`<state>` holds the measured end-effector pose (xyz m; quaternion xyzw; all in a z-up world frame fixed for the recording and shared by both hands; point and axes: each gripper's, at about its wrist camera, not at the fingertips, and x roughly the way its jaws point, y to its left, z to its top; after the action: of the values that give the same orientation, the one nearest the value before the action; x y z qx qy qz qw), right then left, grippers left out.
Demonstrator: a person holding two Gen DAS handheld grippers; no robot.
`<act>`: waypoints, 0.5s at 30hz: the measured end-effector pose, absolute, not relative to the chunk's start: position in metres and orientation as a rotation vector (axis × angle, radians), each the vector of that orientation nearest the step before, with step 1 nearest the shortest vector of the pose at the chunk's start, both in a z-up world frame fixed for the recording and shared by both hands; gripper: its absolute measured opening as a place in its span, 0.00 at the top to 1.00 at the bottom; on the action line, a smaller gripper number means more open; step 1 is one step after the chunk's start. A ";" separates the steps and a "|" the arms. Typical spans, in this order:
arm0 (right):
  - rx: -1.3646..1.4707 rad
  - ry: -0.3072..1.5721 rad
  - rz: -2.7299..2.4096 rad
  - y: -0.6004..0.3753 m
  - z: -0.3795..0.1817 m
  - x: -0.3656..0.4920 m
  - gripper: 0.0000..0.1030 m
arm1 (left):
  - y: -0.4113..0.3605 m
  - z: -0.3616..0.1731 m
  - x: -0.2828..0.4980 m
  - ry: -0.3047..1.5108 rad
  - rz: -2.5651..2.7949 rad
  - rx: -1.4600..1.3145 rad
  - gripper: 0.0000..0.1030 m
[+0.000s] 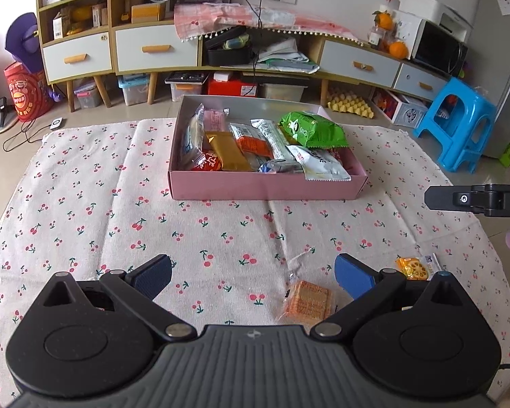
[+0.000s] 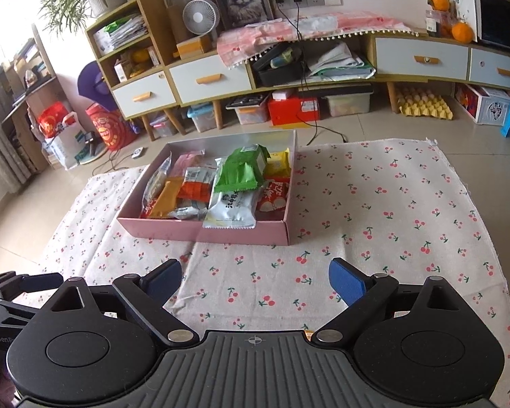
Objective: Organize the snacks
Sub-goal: 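Withdraw both tools toward the wafer cake and lotus biscuit packets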
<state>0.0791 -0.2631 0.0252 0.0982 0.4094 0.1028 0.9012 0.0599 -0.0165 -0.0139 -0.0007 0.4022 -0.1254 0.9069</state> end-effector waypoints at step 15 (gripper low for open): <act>0.112 0.968 0.134 -0.302 -0.014 0.055 0.08 | -0.035 -0.048 0.037 0.882 -0.356 0.077 0.01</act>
<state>0.0546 -0.3020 -0.0137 0.0535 0.4645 0.0646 0.8816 0.0366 -0.0347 -0.0476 0.0369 0.4246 -0.1714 0.8882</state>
